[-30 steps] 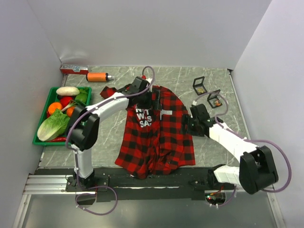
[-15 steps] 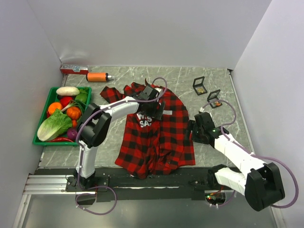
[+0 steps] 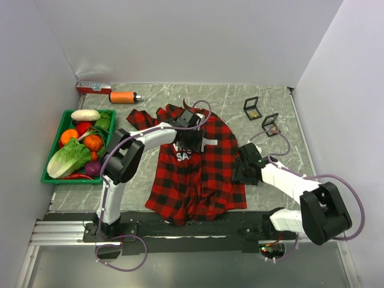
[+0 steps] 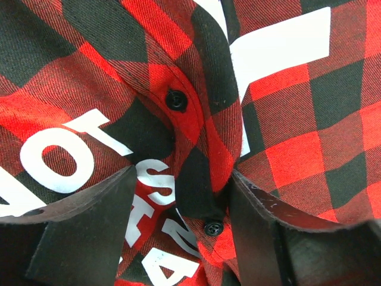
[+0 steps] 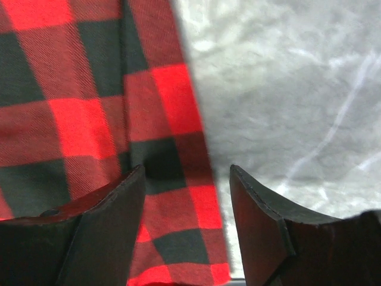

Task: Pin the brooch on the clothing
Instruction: Adjust the crumpled clothing at the center of the board.

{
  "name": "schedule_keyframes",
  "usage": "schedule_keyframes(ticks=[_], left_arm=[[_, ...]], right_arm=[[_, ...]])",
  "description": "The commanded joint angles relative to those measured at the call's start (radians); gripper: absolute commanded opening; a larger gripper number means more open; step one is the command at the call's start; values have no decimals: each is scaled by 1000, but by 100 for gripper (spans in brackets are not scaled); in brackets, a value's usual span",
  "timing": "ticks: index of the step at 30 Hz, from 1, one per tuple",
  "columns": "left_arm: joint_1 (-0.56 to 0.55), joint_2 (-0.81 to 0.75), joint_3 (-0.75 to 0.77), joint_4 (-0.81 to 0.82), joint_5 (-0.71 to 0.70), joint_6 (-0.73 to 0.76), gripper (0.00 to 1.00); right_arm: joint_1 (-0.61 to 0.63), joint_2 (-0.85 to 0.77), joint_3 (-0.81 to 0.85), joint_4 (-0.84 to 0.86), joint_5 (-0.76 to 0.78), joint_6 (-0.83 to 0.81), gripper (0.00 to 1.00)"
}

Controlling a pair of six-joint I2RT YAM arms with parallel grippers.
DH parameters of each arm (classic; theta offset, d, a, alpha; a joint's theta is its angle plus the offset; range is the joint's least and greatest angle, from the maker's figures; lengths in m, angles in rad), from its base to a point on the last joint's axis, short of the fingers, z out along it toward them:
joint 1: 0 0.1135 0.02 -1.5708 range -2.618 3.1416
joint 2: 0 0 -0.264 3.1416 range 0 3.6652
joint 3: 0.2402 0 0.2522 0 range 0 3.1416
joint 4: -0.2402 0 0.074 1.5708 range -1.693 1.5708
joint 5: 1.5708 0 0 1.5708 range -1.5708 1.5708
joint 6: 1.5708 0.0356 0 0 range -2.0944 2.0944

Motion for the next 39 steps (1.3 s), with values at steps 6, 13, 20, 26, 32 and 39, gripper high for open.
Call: schedule_keyframes(ticks=[6, 13, 20, 26, 32, 39], left_arm=[[9, 2, 8, 7, 37, 7, 28], [95, -41, -3, 7, 35, 13, 9], [166, -73, 8, -36, 26, 46, 6], [235, -139, -18, -41, 35, 59, 7], [298, -158, -22, -41, 60, 52, 6], [313, -164, -22, -41, 72, 49, 6]], right_arm=[[31, 126, 53, 63, -28, 34, 47], [28, 100, 96, 18, -10, 7, 0], [-69, 69, 274, -123, 158, -110, 0], [-154, 20, 409, -207, 256, -196, 0], [-202, -35, 527, -270, 391, -233, 0], [-237, -97, 509, -269, 322, -256, 0]])
